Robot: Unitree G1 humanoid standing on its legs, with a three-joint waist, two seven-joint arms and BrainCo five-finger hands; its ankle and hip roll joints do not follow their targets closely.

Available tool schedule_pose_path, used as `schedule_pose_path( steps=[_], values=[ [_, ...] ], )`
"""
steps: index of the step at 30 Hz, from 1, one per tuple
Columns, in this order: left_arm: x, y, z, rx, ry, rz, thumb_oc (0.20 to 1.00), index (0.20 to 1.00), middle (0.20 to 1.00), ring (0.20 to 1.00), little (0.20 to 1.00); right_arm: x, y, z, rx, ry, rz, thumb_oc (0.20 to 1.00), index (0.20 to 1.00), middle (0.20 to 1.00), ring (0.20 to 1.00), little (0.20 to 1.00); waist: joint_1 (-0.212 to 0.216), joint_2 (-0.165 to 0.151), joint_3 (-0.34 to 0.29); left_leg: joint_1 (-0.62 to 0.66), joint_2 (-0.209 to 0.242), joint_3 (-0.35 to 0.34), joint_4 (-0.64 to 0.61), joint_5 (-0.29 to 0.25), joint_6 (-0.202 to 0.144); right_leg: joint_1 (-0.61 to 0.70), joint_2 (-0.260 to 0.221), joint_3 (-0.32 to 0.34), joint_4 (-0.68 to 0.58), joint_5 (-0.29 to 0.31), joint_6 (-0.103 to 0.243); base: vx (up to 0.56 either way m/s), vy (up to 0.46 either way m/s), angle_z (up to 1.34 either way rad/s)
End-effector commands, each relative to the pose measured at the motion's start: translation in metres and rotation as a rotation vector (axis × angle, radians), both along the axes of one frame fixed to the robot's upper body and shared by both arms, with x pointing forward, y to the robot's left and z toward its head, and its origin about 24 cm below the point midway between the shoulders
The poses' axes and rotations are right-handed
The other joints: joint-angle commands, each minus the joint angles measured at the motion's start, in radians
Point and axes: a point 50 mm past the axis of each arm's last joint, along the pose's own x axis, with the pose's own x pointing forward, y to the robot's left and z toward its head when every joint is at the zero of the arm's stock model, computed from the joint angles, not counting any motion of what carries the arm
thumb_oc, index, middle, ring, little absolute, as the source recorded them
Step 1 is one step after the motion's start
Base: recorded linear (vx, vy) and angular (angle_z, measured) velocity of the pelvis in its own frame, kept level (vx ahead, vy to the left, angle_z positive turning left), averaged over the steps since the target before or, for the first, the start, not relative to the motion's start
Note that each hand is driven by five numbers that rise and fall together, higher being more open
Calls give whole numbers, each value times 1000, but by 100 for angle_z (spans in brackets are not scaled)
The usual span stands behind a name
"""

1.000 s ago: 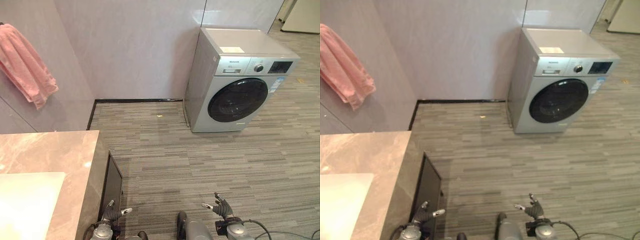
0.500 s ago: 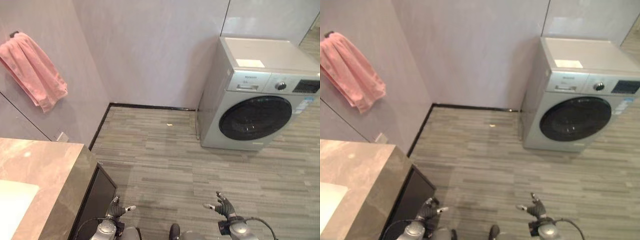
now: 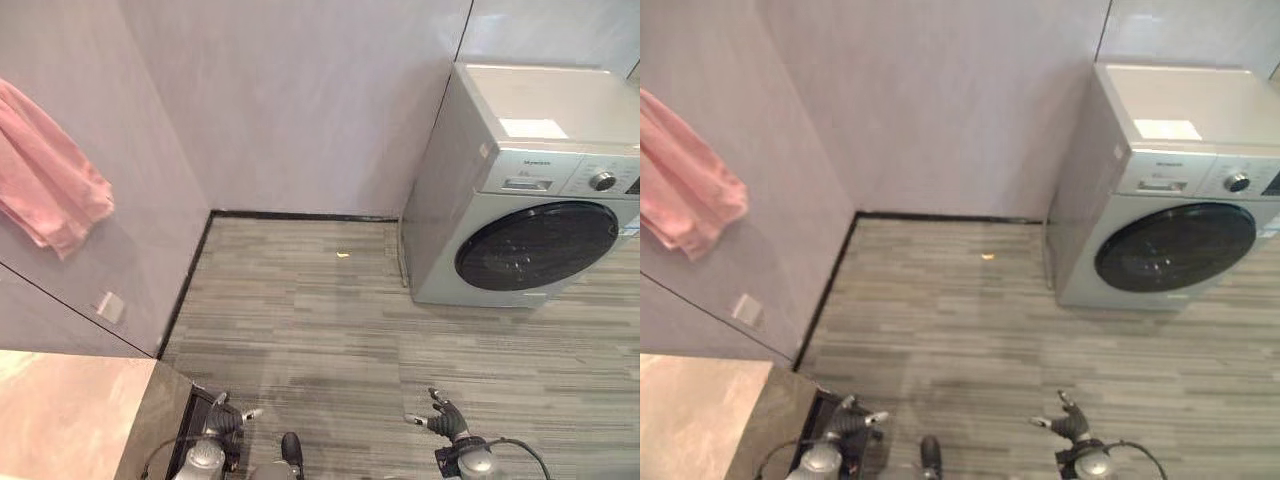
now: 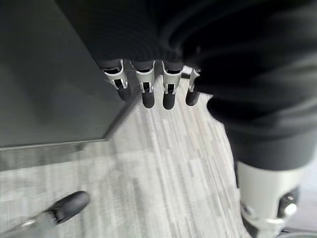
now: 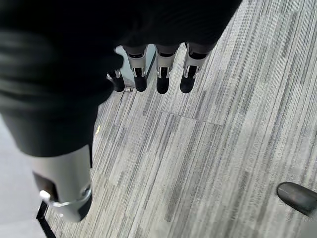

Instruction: Put brush and paste in cup on sink, flatten towel.

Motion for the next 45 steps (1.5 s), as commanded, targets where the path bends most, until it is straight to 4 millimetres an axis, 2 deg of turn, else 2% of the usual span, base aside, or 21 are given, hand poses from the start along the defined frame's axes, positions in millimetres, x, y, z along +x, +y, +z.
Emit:
schedule_pose_path(
  steps=[1,2,5,6,7,8,12,15,19,20,24,25,27,29,32,33,34,36,38,41,45],
  values=[
    [7,10,7,33,-50,0,1000,1000,1000,1000,1000,18,2,13,16,-99,-6,1000,1000,1000,1000,1000,21,-6,-8,-43,-39,20,115,-46,-5,-2,-63,48,86,310,69,188,234,2],
    [8,13,9,38,-59,2,1000,1000,1000,1000,1000,22,4,16,32,-126,-14,1000,1000,1000,1000,1000,8,10,9,9,-40,23,78,-53,9,-59,-70,32,195,341,72,131,163,-10],
    [7,15,9,50,-58,-6,1000,1000,1000,1000,1000,19,4,15,40,-123,-25,1000,1000,1000,1000,1000,-4,18,16,51,-41,6,50,-46,6,-112,-45,23,181,309,67,269,116,-16],
    [6,19,10,59,-57,7,1000,1000,1000,1000,1000,20,5,17,59,-134,-22,1000,1000,1000,1000,1000,-2,17,15,74,-48,-8,35,-40,-2,-132,-47,-9,90,289,59,321,-55,33],
    [5,20,9,65,-48,8,1000,1000,1000,1000,1000,23,6,19,60,-147,-16,1000,1000,1000,1000,1000,2,8,11,86,-54,-18,22,-56,-17,-147,-65,-58,-75,277,54,400,-84,40],
    [5,21,9,68,-45,5,1000,1000,1000,1000,1000,24,7,21,58,-159,-9,1000,1000,1000,1000,1000,-4,4,12,94,-57,-30,23,-63,-23,-150,-64,-57,-133,287,58,342,-142,46],
    [5,22,8,76,-41,9,1000,1000,1000,1000,1000,28,10,27,64,-190,8,1000,1000,1000,1000,1000,-23,-16,17,143,-59,-67,21,-92,-52,-199,-69,16,-333,382,97,275,-104,29],
    [2,23,7,83,-29,12,1000,1000,1000,1000,1000,27,8,28,61,-194,11,1000,1000,1000,1000,1000,-39,-23,19,167,-56,-94,35,-107,-60,-222,-58,70,-345,413,108,244,-96,37],
    [-2,22,4,80,-17,11,1000,1000,1000,1000,1000,23,8,25,76,-171,25,1000,1000,1000,1000,1000,-41,-36,6,189,-43,-137,66,-127,-71,-194,-24,97,-314,386,87,289,-188,60],
    [-6,26,3,78,-5,42,1000,1000,1000,1000,1000,21,4,25,65,-162,47,1000,1000,1000,1000,1000,-38,-36,-8,177,-20,-165,153,-123,-94,-162,8,70,-305,342,53,356,-318,7],
    [6,26,10,81,-45,39,1000,1000,1000,1000,1000,26,-9,33,37,-201,15,1000,1000,1000,1000,1000,-20,-64,26,-2,28,-186,513,33,-150,-89,28,31,-314,294,-10,226,-304,46],
    [12,26,13,84,-65,29,1000,1000,1000,1000,1000,26,-13,36,34,-213,5,1000,1000,1000,1000,1000,-16,-77,42,-49,40,-166,604,45,-149,-74,25,18,-317,287,-26,156,-277,31],
    [18,25,17,87,-87,17,1000,1000,1000,1000,1000,24,-18,37,18,-214,-2,1000,1000,1000,1000,1000,-10,-87,54,-94,73,-112,639,43,-142,-43,31,0,-326,263,-41,189,-195,25],
    [25,22,20,88,-108,-6,1000,1000,1000,1000,1000,19,-23,36,1,-198,-3,1000,1000,1000,1000,1000,-10,-88,55,-137,106,-45,597,44,-144,-11,33,-22,-343,245,-43,195,-93,30],
    [27,21,20,93,-108,-14,1000,1000,1000,1000,1000,15,-25,33,-6,-185,-15,1000,1000,1000,1000,1000,-4,-87,53,-175,97,-30,536,28,-144,5,34,-33,-351,230,-40,164,-8,42],
    [26,22,20,97,-108,-15,1000,1000,1000,1000,1000,12,-24,32,-7,-179,-15,1000,1000,1000,1000,1000,-2,-84,50,-189,88,-20,465,24,-140,15,36,-38,-357,225,-34,283,93,33],
    [23,24,19,100,-98,-5,1000,1000,1000,1000,1000,9,-22,30,-5,-170,-9,1000,1000,1000,1000,1000,9,-76,44,-186,74,-6,306,17,-129,33,41,-32,-365,211,-20,386,137,24],
    [18,23,16,96,-85,-1,1000,1000,1000,1000,1000,5,-21,28,-6,-158,-1,1000,1000,1000,1000,1000,15,-63,33,-182,76,27,147,56,-136,61,49,-36,-371,190,-10,376,151,7],
    [14,21,13,87,-69,-9,1000,1000,1000,1000,1000,2,-18,26,-8,-145,10,1000,1000,1000,1000,1000,22,-50,32,-181,101,80,78,121,-148,101,51,-43,-357,159,-6,458,172,-4],
    [6,25,9,104,-35,-7,1000,1000,1000,1000,1000,4,-8,20,5,-118,46,1000,1000,1000,1000,1000,31,-50,9,-159,56,20,81,84,-116,130,30,-19,-325,130,9,375,179,-17],
    [0,31,7,100,-17,40,1000,1000,1000,1000,1000,7,0,18,37,-115,47,1000,1000,1000,1000,1000,37,-60,-24,-136,13,52,115,20,-74,127,-25,-1,-253,158,39,311,208,-6]
  ],
)
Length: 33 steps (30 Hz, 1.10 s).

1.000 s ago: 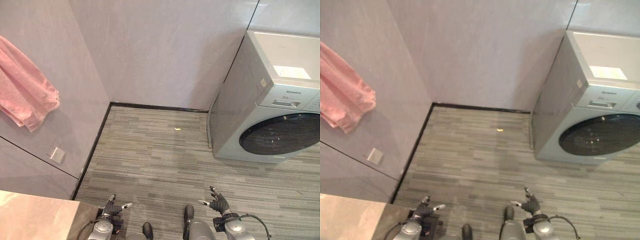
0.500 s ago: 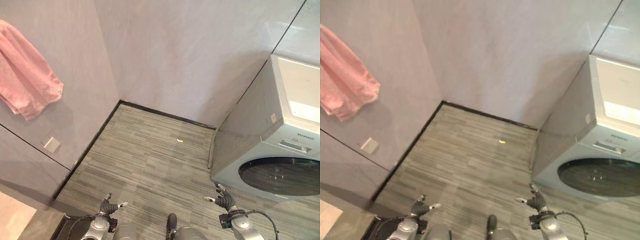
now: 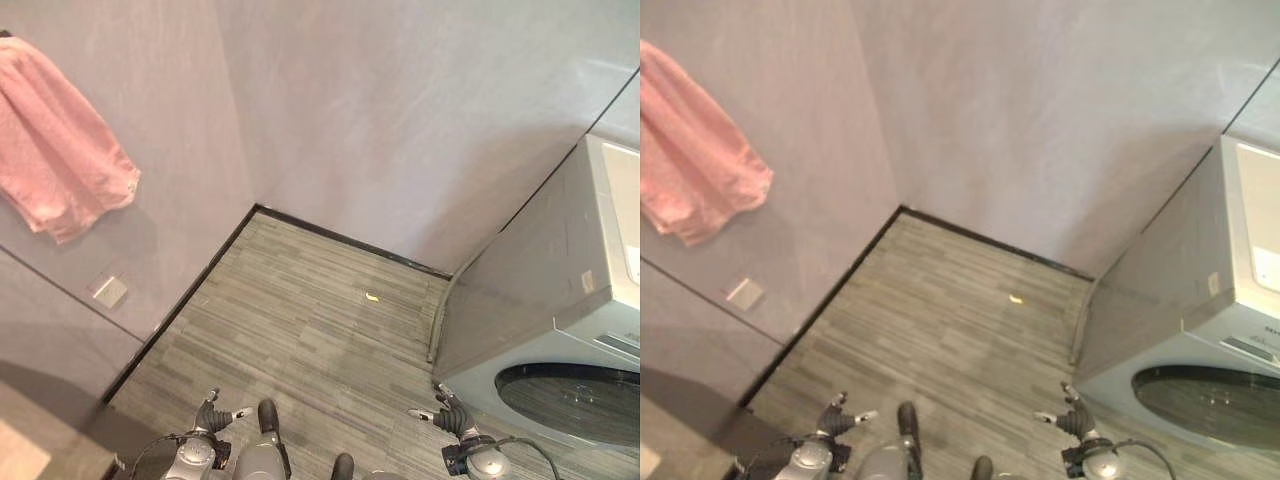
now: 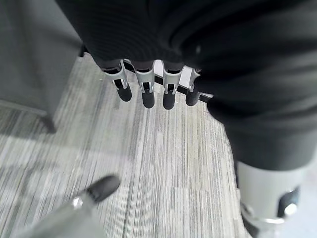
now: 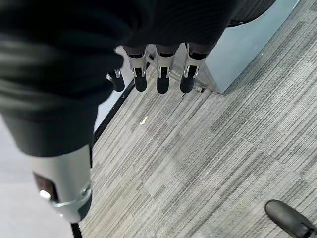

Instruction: Put brush and paste in cup on sink, flatten towel.

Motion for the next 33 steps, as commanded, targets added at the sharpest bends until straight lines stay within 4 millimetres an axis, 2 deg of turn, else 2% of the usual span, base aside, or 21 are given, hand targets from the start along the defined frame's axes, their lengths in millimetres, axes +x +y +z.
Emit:
schedule_pose_path(
  steps=[1,4,5,8,11,12,15,16,17,18,19,20,22,25,27,30,31,33],
  values=[
    [18,12,13,34,-80,8,1000,1000,1000,1000,1000,24,10,14,31,-104,49,1000,1000,1000,1000,1000,36,-31,-26,-35,-57,3,83,-39,-19,-48,-118,110,210,66,106,230,231,13],
    [22,14,15,41,-92,1,1000,1000,1000,1000,1000,32,14,15,32,-115,67,1000,1000,1000,1000,1000,42,-29,-18,18,-94,0,67,-72,23,-110,-152,122,396,177,132,182,239,4],
    [23,15,16,42,-96,-2,1000,1000,1000,1000,1000,34,16,17,37,-126,71,1000,1000,1000,1000,1000,41,-18,-16,39,-92,-3,55,-75,31,-140,-154,119,452,207,129,172,236,2],
    [21,17,16,42,-92,2,1000,1000,1000,1000,1000,36,21,18,53,-137,67,1000,1000,1000,1000,1000,31,-2,-1,96,-100,-18,30,-85,50,-208,-155,104,584,239,133,171,174,23],
    [20,20,17,43,-98,14,1000,1000,1000,1000,1000,36,25,19,71,-145,83,1000,1000,1000,1000,1000,17,4,0,145,-107,-62,-12,-71,43,-279,-121,115,500,196,113,213,42,33],
    [21,20,17,44,-99,12,1000,1000,1000,1000,1000,36,25,20,72,-149,84,1000,1000,1000,1000,1000,16,5,1,152,-109,-75,-20,-68,40,-288,-120,103,463,193,110,201,-24,50],
    [20,17,16,44,-89,-3,1000,1000,1000,1000,1000,36,26,22,85,-166,85,1000,1000,1000,1000,1000,1,-5,3,173,-123,-128,-38,-69,28,-339,-74,165,313,207,114,186,-47,58],
    [20,16,16,44,-89,-3,1000,1000,1000,1000,1000,36,26,22,85,-166,85,1000,1000,1000,1000,1000,0,-4,5,177,-122,-129,-39,-70,27,-335,-74,163,311,206,114,154,-43,64],
    [20,15,15,46,-87,-14,1000,1000,1000,1000,1000,36,27,24,87,-172,91,1000,1000,1000,1000,1000,-7,-8,5,187,-128,-148,-46,-75,24,-347,-53,195,253,212,117,272,-70,66],
    [23,12,15,43,-90,-26,1000,1000,1000,1000,1000,36,24,26,80,-181,95,1000,1000,1000,1000,1000,-23,-14,10,204,-141,-209,-49,-85,15,-384,-15,281,182,235,130,272,-70,64],
    [23,12,15,43,-90,-26,1000,1000,1000,1000,1000,36,24,26,79,-180,95,1000,1000,1000,1000,1000,-25,-13,12,206,-140,-211,-49,-86,15,-381,-14,279,182,234,130,352,-101,93],
    [24,9,15,34,-94,-32,1000,1000,1000,1000,1000,32,19,27,75,-175,90,1000,1000,1000,1000,1000,-44,-20,15,215,-150,-277,-42,-103,11,-391,19,367,159,240,139,253,-89,126],
    [23,7,14,24,-94,-32,1000,1000,1000,1000,1000,26,14,26,69,-161,89,1000,1000,1000,1000,1000,-54,-28,20,215,-155,-335,-16,-125,5,-368,28,398,155,221,131,292,-124,206],
    [18,7,11,14,-82,-13,1000,1000,1000,1000,1000,21,10,24,65,-148,78,1000,1000,1000,1000,1000,-45,-37,11,201,-156,-383,9,-133,-7,-336,27,358,125,208,109,201,-161,126],
    [16,7,11,11,-80,-1,1000,1000,1000,1000,1000,21,8,24,65,-147,73,1000,1000,1000,1000,1000,-43,-37,6,196,-155,-392,15,-136,-12,-328,27,343,114,205,103,144,-132,64],
    [14,10,11,1,-85,36,1000,1000,1000,1000,1000,28,4,29,41,-165,98,1000,1000,1000,1000,1000,-26,-45,8,152,-146,-417,75,-141,-36,-307,20,282,96,187,78,153,-149,40],
    [13,10,10,4,-80,33,1000,1000,1000,1000,1000,29,1,31,37,-175,92,1000,1000,1000,1000,1000,-28,-45,8,141,-137,-389,84,-135,-42,-296,11,258,90,179,75,178,-153,71],
    [21,4,13,2,-98,3,1000,1000,1000,1000,1000,32,-5,35,25,-198,67,1000,1000,1000,1000,1000,-46,-50,19,87,-87,-227,113,-119,-53,-269,-22,203,75,171,73,82,-62,89]
  ],
)
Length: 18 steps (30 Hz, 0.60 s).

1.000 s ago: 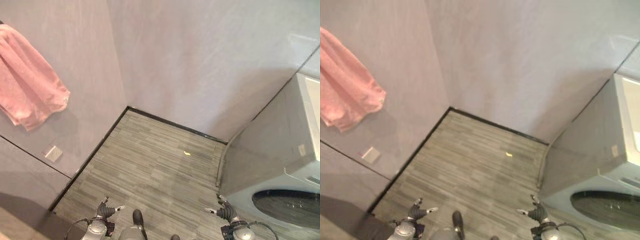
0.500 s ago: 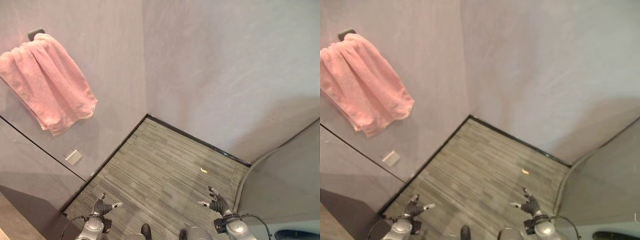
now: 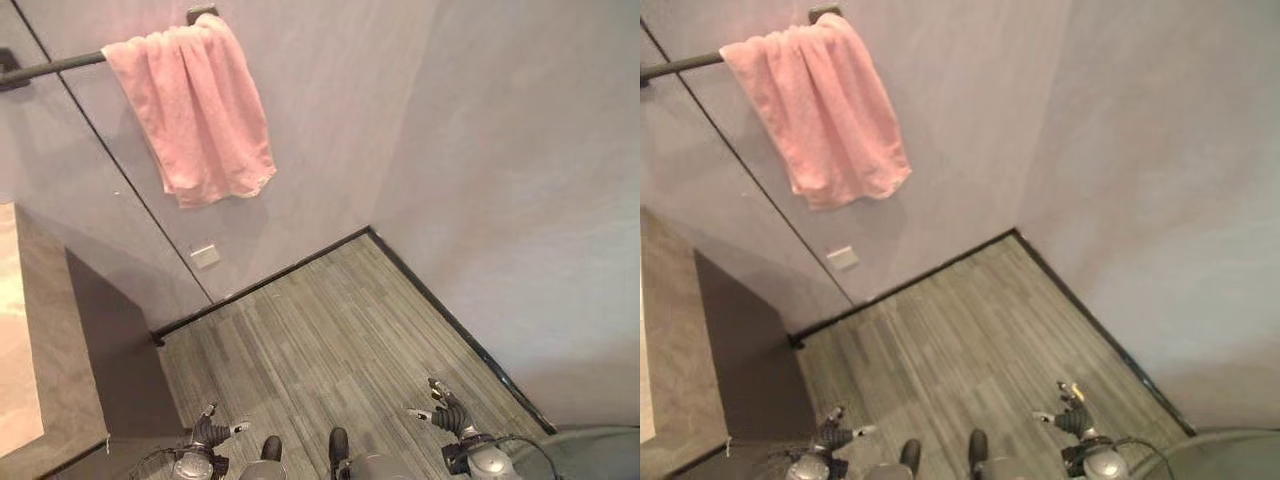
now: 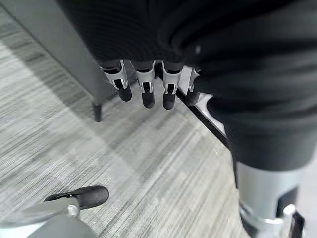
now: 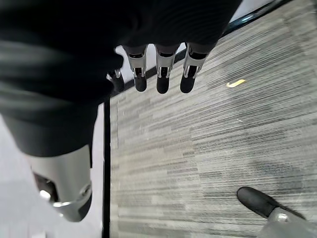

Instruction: Put brush and paste in cup on sink, flatten towel.

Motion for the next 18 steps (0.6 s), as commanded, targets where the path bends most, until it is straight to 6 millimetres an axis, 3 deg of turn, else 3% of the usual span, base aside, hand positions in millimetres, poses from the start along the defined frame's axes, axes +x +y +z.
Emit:
schedule_pose_path(
  steps=[1,4,5,11,14,17,18],
  values=[
    [40,4,20,12,-142,-13,1000,1000,1000,1000,1000,21,-5,23,4,-146,-5,1000,1000,1000,1000,1000,-31,-65,14,36,-36,343,85,28,8,-15,-106,46,2,79,109,48,-48,118],
    [44,3,23,16,-157,-24,1000,1000,1000,1000,1000,15,-6,20,-3,-131,-22,1000,1000,1000,1000,1000,-38,-55,12,3,-12,410,24,52,3,0,-120,-12,-1,59,113,107,6,111],
    [45,3,23,22,-155,-33,1000,1000,1000,1000,1000,11,-6,18,-10,-117,-20,1000,1000,1000,1000,1000,-38,-41,5,-45,26,451,-33,134,-16,19,-128,-45,-3,48,114,207,98,90],
    [37,11,21,33,-133,-11,1000,1000,1000,1000,1000,1,-6,4,-48,-24,26,1000,1000,1000,1000,1000,-2,-35,6,-138,106,454,-125,245,-56,113,-133,-39,1,-15,113,307,120,46],
    [32,17,20,41,-113,-10,1000,1000,1000,1000,1000,3,3,-1,-67,15,103,1000,1000,1000,1000,1000,39,-35,-10,-128,74,363,-102,237,-39,164,-138,5,18,-52,118,316,139,-17],
    [32,17,20,41,-113,-13,1000,1000,1000,1000,1000,5,5,1,-66,10,122,1000,1000,1000,1000,1000,44,-40,-10,-137,58,354,-76,228,-34,178,-152,11,28,-55,120,212,131,-21],
    [34,20,22,39,-114,-18,1000,1000,1000,1000,1000,6,9,0,-44,14,135,1000,1000,1000,1000,1000,51,-53,-11,-140,35,361,-18,197,-16,171,-178,32,78,-36,134,276,259,-23]
  ],
)
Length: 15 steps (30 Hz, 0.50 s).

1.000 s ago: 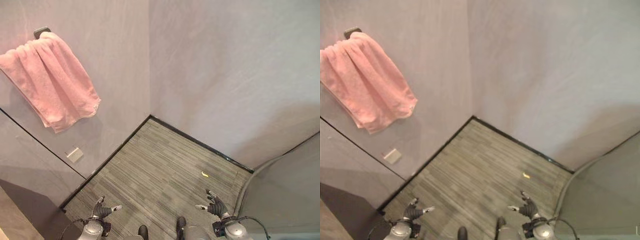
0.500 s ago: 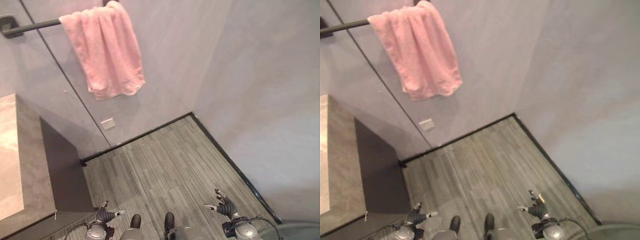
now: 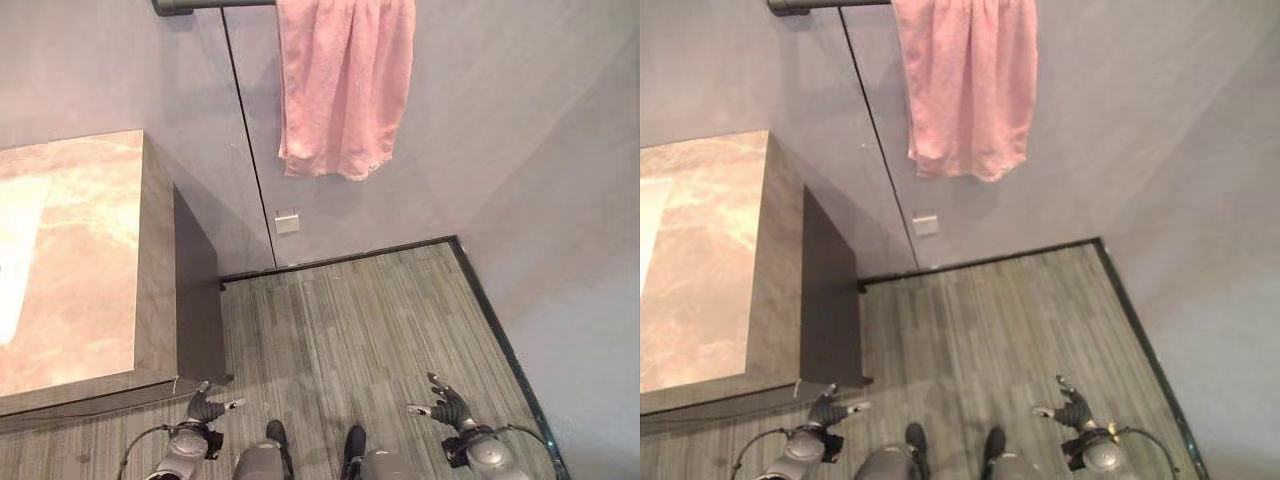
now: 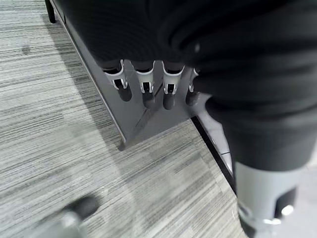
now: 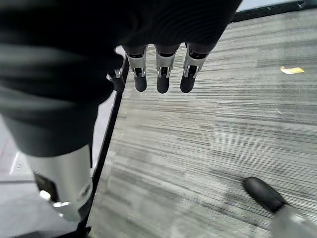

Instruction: Put brush and paste in cup on sink, flatten towel.

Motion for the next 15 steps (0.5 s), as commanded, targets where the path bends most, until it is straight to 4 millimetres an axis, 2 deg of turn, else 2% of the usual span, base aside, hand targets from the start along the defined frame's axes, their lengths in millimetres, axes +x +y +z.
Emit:
schedule_pose_path(
  steps=[1,2,4,5,6,8,10,11,12,13,15],
  values=[
    [4,3,4,5,-34,-12,1000,1000,1000,1000,1000,-7,4,1,2,4,73,1000,1000,1000,1000,1000,23,16,-67,4,-30,28,-127,172,21,19,-16,132,195,74,101,322,322,-26],
    [6,1,5,9,-28,-39,1000,1000,1000,1000,1000,-2,7,3,0,-7,89,1000,1000,1000,1000,1000,22,15,-60,15,-40,35,-124,157,35,-13,-28,148,257,104,103,165,251,-44],
    [10,1,7,31,-29,-80,1000,1000,1000,1000,1000,8,12,7,-5,-34,114,1000,1000,1000,1000,1000,20,23,-44,40,-42,49,-138,147,54,-98,-20,168,388,175,111,104,184,-45],
    [11,0,7,40,-19,-106,1000,1000,1000,1000,1000,13,15,9,-9,-46,133,1000,1000,1000,1000,1000,15,28,-35,56,-42,53,-144,142,60,-128,-13,170,427,191,110,179,148,-23],
    [11,-2,6,59,2,-159,1000,1000,1000,1000,1000,15,16,11,-13,-55,155,1000,1000,1000,1000,1000,-2,34,-25,95,-55,43,-158,126,67,-157,25,208,426,177,107,198,100,-6],
    [10,-2,5,62,6,-168,1000,1000,1000,1000,1000,14,16,10,-13,-49,159,1000,1000,1000,1000,1000,-3,39,-27,109,-55,40,-166,126,66,-169,32,204,396,169,103,132,23,1],
    [9,-2,4,78,21,-186,1000,1000,1000,1000,1000,15,17,10,-28,-49,184,1000,1000,1000,1000,1000,-1,47,-30,137,-41,47,-181,115,49,-176,-23,150,258,154,103,116,-99,6],
    [10,-2,4,83,19,-189,1000,1000,1000,1000,1000,17,18,13,-43,-63,209,1000,1000,1000,1000,1000,-2,50,-32,143,-30,41,-183,110,38,-190,-49,151,200,159,108,141,-197,-1],
    [11,-2,5,91,17,-198,1000,1000,1000,1000,1000,17,18,14,-57,-66,225,1000,1000,1000,1000,1000,-8,49,-31,157,-21,30,-180,100,25,-192,-75,157,135,182,117,140,-216,1],
    [13,-3,5,102,16,-212,1000,1000,1000,1000,1000,18,19,16,-70,-75,250,1000,1000,1000,1000,1000,-16,44,-28,164,-20,9,-168,94,22,-193,-84,195,133,202,127,128,-218,5],
    [15,-1,7,102,11,-206,1000,1000,1000,1000,1000,16,20,15,-91,-57,287,1000,1000,1000,1000,1000,-21,35,-27,163,-11,-4,-142,93,20,-174,-68,228,154,186,136,60,-180,47]
  ],
)
